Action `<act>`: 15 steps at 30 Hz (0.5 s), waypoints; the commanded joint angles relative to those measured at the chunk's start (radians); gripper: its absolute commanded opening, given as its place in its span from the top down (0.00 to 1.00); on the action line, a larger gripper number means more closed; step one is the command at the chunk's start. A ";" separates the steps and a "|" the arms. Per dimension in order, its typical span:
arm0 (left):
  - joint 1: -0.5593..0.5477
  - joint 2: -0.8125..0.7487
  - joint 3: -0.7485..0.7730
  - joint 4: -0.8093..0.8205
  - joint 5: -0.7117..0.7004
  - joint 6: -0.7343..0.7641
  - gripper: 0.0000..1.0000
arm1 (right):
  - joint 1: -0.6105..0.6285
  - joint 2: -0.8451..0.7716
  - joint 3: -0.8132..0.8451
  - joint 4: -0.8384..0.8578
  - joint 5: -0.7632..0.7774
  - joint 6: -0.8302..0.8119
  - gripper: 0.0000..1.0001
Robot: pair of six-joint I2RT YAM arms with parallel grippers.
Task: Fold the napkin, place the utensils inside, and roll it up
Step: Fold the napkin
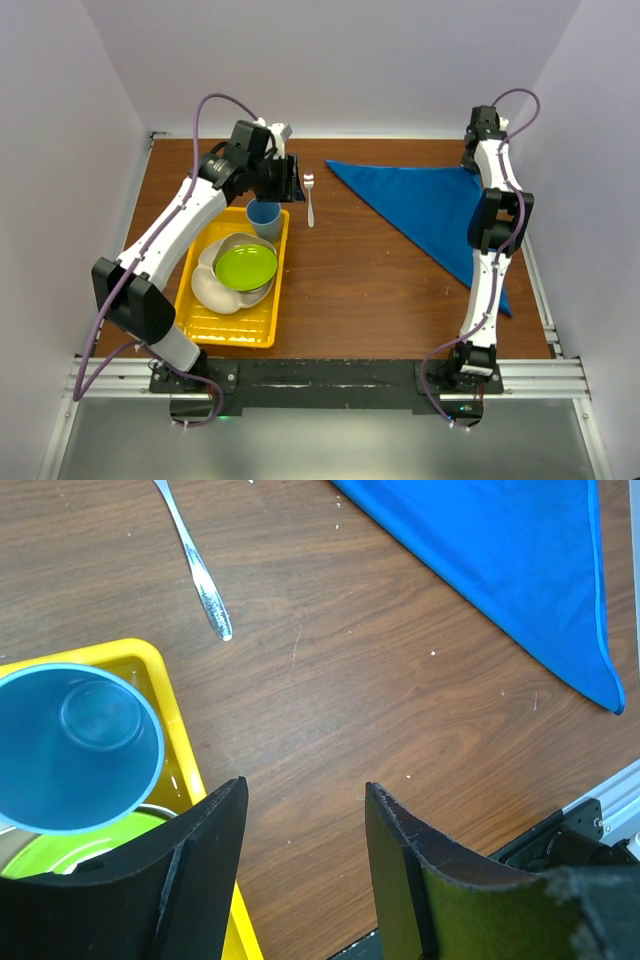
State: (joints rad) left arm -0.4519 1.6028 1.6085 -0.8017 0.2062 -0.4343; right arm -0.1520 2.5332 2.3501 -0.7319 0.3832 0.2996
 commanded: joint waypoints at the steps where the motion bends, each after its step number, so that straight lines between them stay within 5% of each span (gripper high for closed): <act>1: 0.010 0.005 0.048 0.010 0.021 -0.004 0.45 | -0.009 0.006 0.063 0.040 0.023 0.006 1.00; 15: 0.015 0.008 0.047 0.007 0.024 -0.007 0.45 | -0.009 0.035 0.083 0.052 0.014 -0.005 1.00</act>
State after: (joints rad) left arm -0.4496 1.6062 1.6085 -0.8021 0.2070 -0.4343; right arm -0.1535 2.5568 2.3882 -0.7086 0.3828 0.2981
